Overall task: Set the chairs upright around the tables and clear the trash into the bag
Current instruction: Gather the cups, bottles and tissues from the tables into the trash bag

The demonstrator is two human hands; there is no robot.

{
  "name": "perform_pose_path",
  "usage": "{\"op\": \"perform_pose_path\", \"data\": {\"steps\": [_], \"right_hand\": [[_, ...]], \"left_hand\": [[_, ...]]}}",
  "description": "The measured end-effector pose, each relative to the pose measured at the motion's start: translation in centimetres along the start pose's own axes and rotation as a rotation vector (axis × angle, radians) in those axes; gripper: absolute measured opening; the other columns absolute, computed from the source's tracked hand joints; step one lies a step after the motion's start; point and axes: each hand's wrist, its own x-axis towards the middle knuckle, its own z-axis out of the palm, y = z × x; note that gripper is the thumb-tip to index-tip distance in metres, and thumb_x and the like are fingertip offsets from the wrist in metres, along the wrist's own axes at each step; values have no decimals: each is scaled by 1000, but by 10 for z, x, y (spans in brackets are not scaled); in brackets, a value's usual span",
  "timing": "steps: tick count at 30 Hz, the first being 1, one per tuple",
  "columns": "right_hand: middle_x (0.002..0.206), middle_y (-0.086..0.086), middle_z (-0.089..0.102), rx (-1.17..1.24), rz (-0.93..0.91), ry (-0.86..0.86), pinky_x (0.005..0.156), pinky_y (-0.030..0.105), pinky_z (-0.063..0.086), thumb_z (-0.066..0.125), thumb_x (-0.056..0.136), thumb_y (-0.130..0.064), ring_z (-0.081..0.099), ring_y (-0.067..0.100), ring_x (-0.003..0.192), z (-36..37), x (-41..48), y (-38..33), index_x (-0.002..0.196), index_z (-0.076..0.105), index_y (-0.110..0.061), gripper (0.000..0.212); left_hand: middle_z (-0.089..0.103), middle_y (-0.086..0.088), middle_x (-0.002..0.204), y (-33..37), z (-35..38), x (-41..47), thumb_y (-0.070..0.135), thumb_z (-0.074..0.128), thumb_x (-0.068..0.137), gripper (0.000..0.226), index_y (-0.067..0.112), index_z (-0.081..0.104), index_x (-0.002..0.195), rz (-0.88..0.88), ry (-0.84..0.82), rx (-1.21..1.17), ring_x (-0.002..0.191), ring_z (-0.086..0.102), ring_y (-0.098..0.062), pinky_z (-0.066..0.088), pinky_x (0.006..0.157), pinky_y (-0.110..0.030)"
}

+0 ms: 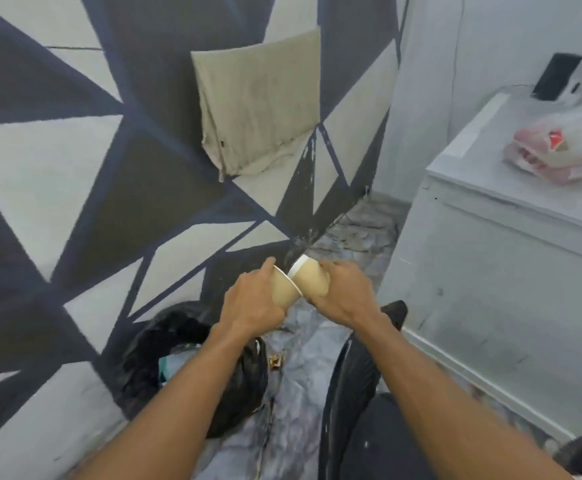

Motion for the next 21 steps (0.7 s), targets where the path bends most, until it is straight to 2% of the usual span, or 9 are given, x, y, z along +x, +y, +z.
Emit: {"op": "perform_pose_path", "data": {"steps": [4, 7, 10, 12, 15, 18, 21], "right_hand": [[109, 7, 62, 9, -67, -136, 76, 37, 49, 72, 71, -48, 57, 31, 106, 60, 32, -78, 118, 56, -20, 57], [109, 8, 62, 38, -115, -195, 73, 36, 46, 72, 71, -48, 57, 32, 106, 102, 53, -127, 123, 53, -20, 63], [127, 11, 58, 47, -126, -246, 89, 44, 50, 72, 71, -55, 51, 36, 120, 129, 69, -163, 146, 32, -18, 93], [140, 11, 51, 46, -114, -267, 99, 48, 47, 72, 74, -53, 44, 35, 130, 139, 72, -172, 151, 24, -17, 98], [139, 11, 53, 64, -136, -274, 100, 45, 47, 71, 80, -43, 44, 32, 131, 142, 67, -163, 144, 42, -16, 75], [133, 8, 60, 105, -113, -318, 97, 42, 49, 68, 83, -30, 52, 29, 127, 128, 62, -131, 131, 60, -18, 51], [128, 6, 65, 119, -60, -304, 98, 44, 50, 66, 84, -25, 56, 28, 123, 94, 59, -88, 123, 66, -20, 39]], "left_hand": [[59, -6, 129, -101, -14, -12, 35, 75, 68, 100, 27, 22, 152, -200, -32, 18, 117, 56, -31, 51, 89, -44], [55, -6, 136, -158, -21, -15, 35, 77, 69, 100, 28, 22, 152, -325, -28, 15, 124, 52, -31, 48, 93, -44], [48, -9, 144, -198, -29, -9, 41, 83, 67, 112, 25, 14, 154, -414, 2, -5, 130, 45, -35, 46, 98, -47], [36, -11, 154, -214, -29, -5, 40, 84, 68, 118, 23, 8, 156, -439, 22, -51, 139, 34, -34, 40, 108, -49], [28, -9, 160, -220, -19, -4, 33, 80, 77, 109, 20, 8, 157, -429, -3, -128, 147, 24, -29, 32, 116, -48], [34, -7, 156, -195, -6, 0, 29, 76, 82, 97, 19, 16, 157, -377, -64, -169, 144, 30, -28, 36, 112, -47], [42, -8, 151, -145, 3, 15, 28, 73, 84, 86, 20, 24, 155, -256, -114, -182, 137, 41, -28, 42, 108, -46]]}}
